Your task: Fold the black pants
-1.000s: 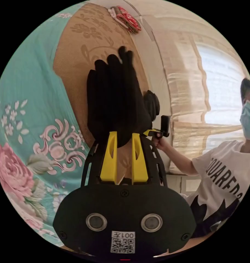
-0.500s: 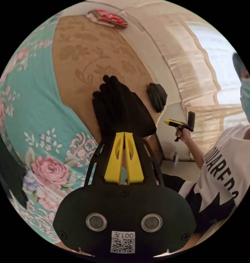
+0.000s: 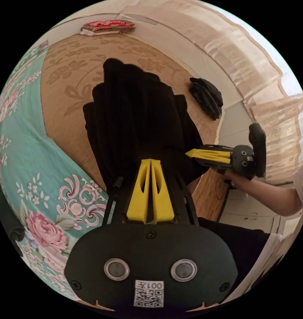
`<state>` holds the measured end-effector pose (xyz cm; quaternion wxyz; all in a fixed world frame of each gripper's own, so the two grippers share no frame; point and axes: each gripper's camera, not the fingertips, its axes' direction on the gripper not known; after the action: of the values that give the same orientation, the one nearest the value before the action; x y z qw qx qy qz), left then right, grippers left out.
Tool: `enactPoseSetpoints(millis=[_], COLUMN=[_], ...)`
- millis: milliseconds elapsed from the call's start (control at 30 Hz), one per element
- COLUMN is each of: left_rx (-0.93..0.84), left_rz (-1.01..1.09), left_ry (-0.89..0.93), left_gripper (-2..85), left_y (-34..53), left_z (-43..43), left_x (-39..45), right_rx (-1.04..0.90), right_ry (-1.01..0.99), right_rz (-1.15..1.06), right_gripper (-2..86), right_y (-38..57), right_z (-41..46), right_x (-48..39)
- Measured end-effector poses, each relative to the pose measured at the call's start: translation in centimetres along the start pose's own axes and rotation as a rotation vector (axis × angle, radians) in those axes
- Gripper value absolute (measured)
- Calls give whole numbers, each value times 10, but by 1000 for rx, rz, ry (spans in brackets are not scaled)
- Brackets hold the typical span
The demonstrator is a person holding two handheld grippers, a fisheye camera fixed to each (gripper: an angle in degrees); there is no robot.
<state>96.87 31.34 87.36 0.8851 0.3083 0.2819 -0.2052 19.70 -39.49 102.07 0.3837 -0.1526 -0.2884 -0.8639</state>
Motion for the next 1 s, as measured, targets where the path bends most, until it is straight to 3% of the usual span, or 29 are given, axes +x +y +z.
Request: enactPoseSetpoints(millis=[100,233,367,400,533,600,667,800,1000], left_rx=[-13,67,43,44,14,-22,-26,-42,20], left_rz=[43,-56,-206,-220,-257,-275,-275,-332,-354], left_ry=[3,-8,175,191,156,231,425,562,854], left_gripper=[-9,-5,38,49,116,130,140,163,157], left_y=[-19,-28,-27,-26,-21,-20,-21,-24,-21], left_z=[-19,-58,-58,-57,-65,-59,-46,-23,1], left_x=[-19,-75,-160,-170,-225,-248,-278,-326,-408], right_rx=[53,116,217,226,141,170,166,169,160], right_ry=[-18,23,-310,-441,-650,-769,-894,-1172,-1318], right_rz=[19,159,288,284,270,296,308,341,330], right_gripper=[8,25,93,105,140,162,174,186,195], right_y=[2,22,46,50,56,63,68,79,95], right_z=[-37,-77,-82,-76,-60,-64,-64,-61,-84], right_x=[20,69,162,183,227,252,271,308,360])
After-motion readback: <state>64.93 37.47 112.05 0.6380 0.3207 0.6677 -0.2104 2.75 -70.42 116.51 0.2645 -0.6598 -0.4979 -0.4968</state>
